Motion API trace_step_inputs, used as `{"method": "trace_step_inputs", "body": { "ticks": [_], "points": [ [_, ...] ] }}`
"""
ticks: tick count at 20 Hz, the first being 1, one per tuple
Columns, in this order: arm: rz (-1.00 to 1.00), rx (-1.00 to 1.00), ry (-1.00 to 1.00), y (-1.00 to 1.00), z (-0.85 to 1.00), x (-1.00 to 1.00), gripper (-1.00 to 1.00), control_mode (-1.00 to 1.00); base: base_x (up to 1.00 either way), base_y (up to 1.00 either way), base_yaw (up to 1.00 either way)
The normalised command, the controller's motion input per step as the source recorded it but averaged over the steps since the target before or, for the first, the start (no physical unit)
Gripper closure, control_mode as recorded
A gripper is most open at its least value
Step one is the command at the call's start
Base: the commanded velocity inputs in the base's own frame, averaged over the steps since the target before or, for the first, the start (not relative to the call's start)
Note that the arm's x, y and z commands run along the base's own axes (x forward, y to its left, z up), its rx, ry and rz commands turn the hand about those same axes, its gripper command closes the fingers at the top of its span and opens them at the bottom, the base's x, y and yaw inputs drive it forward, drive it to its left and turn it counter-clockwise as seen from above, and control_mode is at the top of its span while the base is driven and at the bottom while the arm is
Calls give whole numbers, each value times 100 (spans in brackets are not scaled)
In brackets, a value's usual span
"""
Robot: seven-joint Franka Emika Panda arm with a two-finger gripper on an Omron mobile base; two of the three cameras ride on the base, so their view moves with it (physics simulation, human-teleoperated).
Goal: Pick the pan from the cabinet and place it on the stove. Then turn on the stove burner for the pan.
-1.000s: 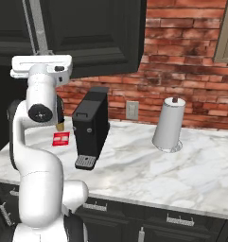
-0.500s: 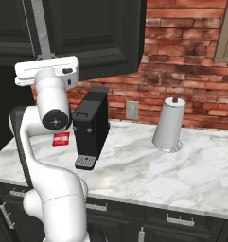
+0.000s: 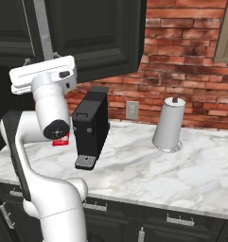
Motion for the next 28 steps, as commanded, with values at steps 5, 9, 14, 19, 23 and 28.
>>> {"method": "trace_step_inputs", "body": {
  "ticks": [5,9,14,19,23,28],
  "points": [
    [-2,-10,-8,-3,40,-44,-100,-100,0,0,0],
    [-14,-12,-2,-16,22,-25,-100,-100,0,0,0],
    [-20,0,14,-60,1,11,-100,-100,0,0,0],
    [-3,-10,-20,-3,42,-90,-100,-100,0,0,0],
    [0,-15,-11,25,46,-76,-100,-100,0,0,0],
    [-13,-18,10,37,27,-25,-100,-100,0,0,0]
  ]
}}
